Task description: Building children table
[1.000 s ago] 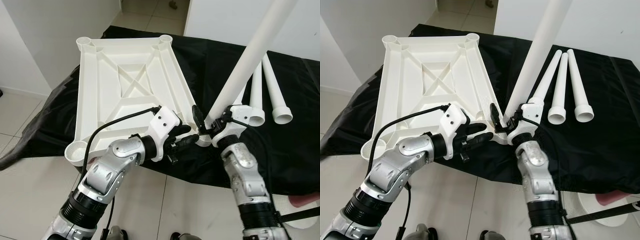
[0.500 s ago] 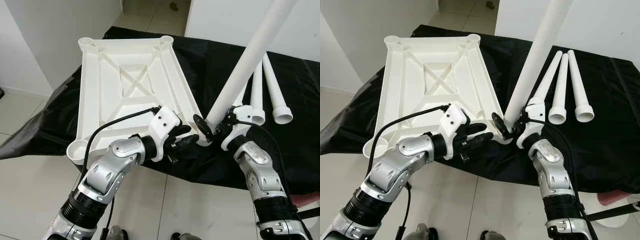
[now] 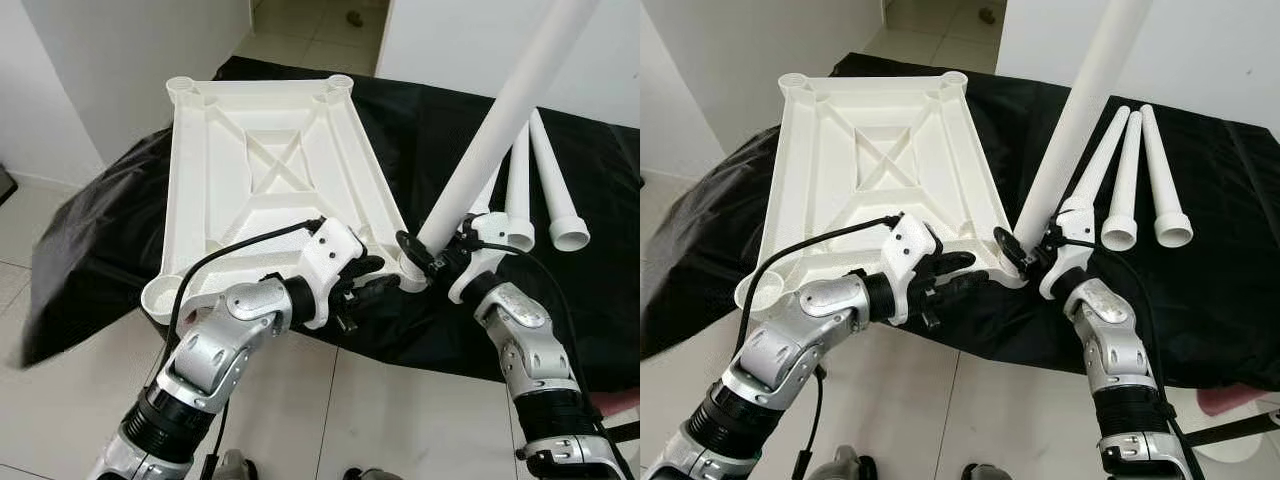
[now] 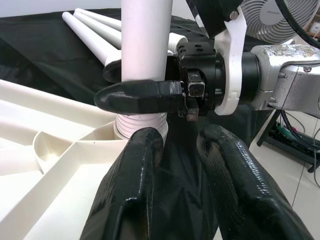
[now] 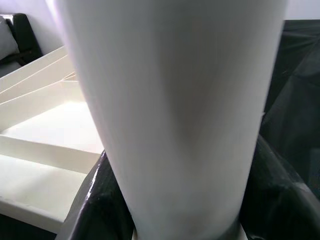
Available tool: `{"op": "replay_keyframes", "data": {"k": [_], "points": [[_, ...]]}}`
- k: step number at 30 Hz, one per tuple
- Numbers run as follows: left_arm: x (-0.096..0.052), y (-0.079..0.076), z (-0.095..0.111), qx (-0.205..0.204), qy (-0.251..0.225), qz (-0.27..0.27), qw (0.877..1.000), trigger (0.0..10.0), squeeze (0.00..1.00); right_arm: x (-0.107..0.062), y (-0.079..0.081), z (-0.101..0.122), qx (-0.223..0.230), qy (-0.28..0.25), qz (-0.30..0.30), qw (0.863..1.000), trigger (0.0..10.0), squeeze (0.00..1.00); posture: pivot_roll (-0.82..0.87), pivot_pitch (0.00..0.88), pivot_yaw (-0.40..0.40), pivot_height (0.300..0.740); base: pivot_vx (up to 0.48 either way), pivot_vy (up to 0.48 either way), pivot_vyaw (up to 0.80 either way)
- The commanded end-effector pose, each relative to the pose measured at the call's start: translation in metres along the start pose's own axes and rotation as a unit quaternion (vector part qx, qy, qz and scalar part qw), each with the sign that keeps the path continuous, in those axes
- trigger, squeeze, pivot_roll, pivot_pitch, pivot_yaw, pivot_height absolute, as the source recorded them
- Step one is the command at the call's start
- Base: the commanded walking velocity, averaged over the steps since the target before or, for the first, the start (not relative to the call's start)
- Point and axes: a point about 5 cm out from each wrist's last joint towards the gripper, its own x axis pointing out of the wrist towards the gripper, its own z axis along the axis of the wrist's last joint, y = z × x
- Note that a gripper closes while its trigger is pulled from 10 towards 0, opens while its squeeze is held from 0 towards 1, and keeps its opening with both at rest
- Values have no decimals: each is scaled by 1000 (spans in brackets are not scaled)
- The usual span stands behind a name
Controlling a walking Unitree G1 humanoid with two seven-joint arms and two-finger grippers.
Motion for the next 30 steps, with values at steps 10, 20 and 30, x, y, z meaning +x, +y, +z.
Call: {"op": "replay_keyframes", "data": {"k": [10,20,30], "points": [[1,-7,-1,-6,2,-12,1000,10000,0,2,15,-13,26,16,-155,987,10000,0,55,109,-43,740,0,0,0],[1,-10,-2,-10,3,-12,1000,10000,0,-4,18,-14,19,17,-284,958,10000,0,53,125,-53,740,0,0,0],[-1,-10,-3,-16,3,-7,1000,10000,0,-11,30,-20,33,33,-362,931,10000,988,55,131,-51,740,0,0,0]]}}
